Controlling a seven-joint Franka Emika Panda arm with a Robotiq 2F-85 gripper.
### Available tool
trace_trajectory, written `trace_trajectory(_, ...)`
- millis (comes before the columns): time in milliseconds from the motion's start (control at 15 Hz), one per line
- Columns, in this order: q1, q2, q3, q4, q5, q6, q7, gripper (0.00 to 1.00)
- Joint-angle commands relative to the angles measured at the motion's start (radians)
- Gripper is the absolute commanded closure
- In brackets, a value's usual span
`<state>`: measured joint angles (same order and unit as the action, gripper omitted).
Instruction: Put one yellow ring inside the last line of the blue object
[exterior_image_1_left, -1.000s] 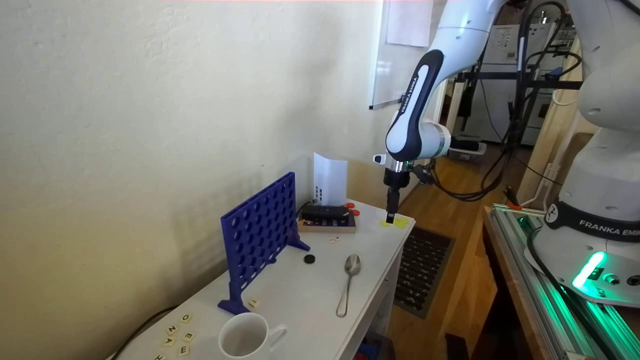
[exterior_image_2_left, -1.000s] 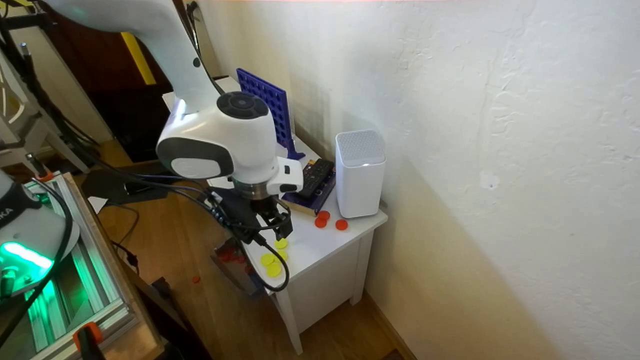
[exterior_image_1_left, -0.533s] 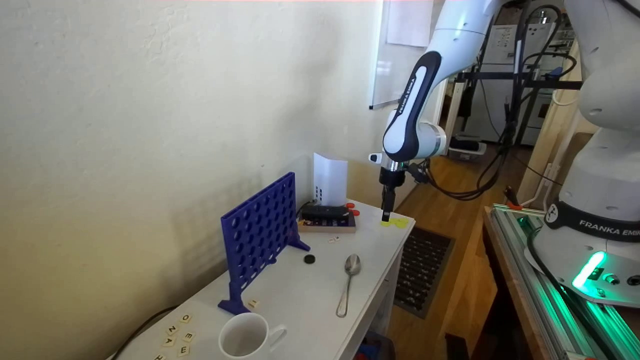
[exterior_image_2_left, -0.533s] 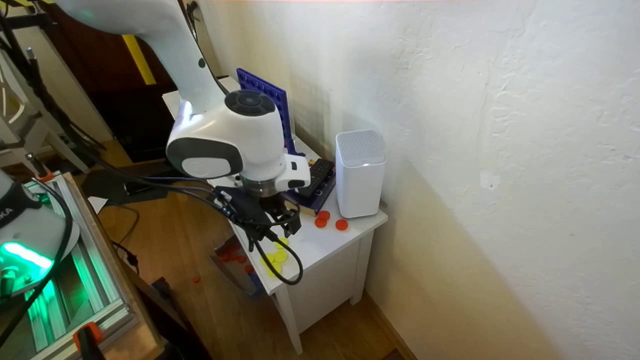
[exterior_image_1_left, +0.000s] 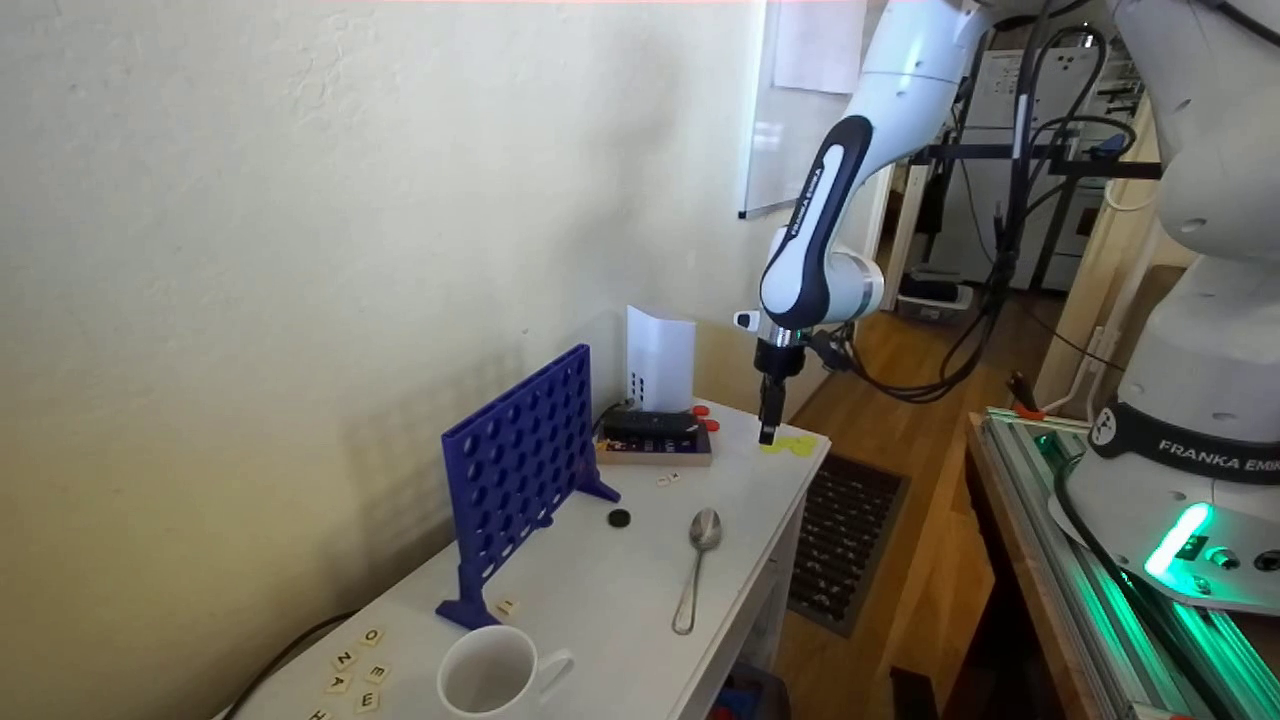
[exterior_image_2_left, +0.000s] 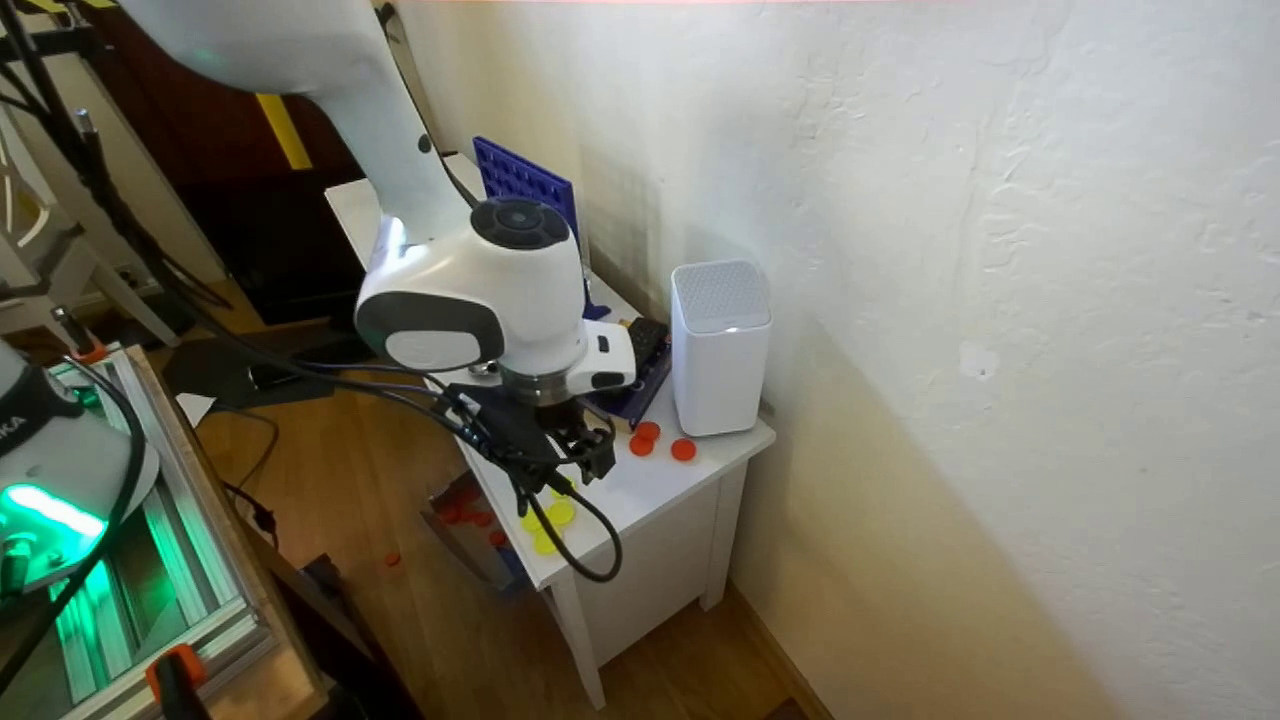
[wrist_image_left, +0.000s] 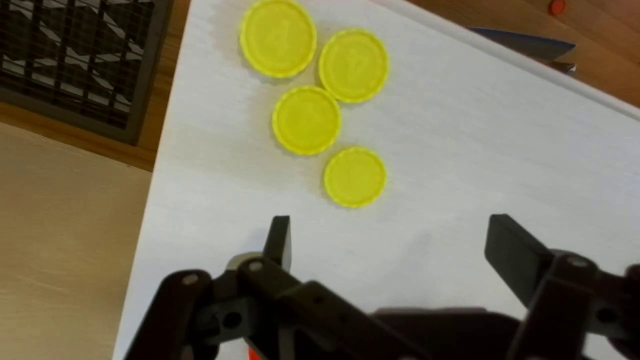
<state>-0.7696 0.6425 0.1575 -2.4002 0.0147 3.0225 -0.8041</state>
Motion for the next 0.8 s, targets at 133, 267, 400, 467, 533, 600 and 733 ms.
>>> trace_trajectory(133, 0.012, 0.052, -0.031, 0.047, -0.053, 0.011, 0.034, 0.00)
trace_trajectory(267, 0.011, 0.058, -0.036, 0.053, -0.059, 0.009, 0.037, 0.06)
trace_trajectory(400, 0.015, 0.059, -0.041, 0.053, -0.061, 0.008, 0.042, 0.09)
trace_trajectory(467, 0.016, 0.059, -0.043, 0.053, -0.062, 0.007, 0.044, 0.08)
trace_trajectory(533, 0.017, 0.061, -0.046, 0.053, -0.062, 0.007, 0.047, 0.10)
trace_trajectory(600, 0.018, 0.062, -0.049, 0.052, -0.063, 0.006, 0.048, 0.10)
trace_trajectory(733, 0.021, 0.065, -0.054, 0.052, -0.064, 0.005, 0.052, 0.08)
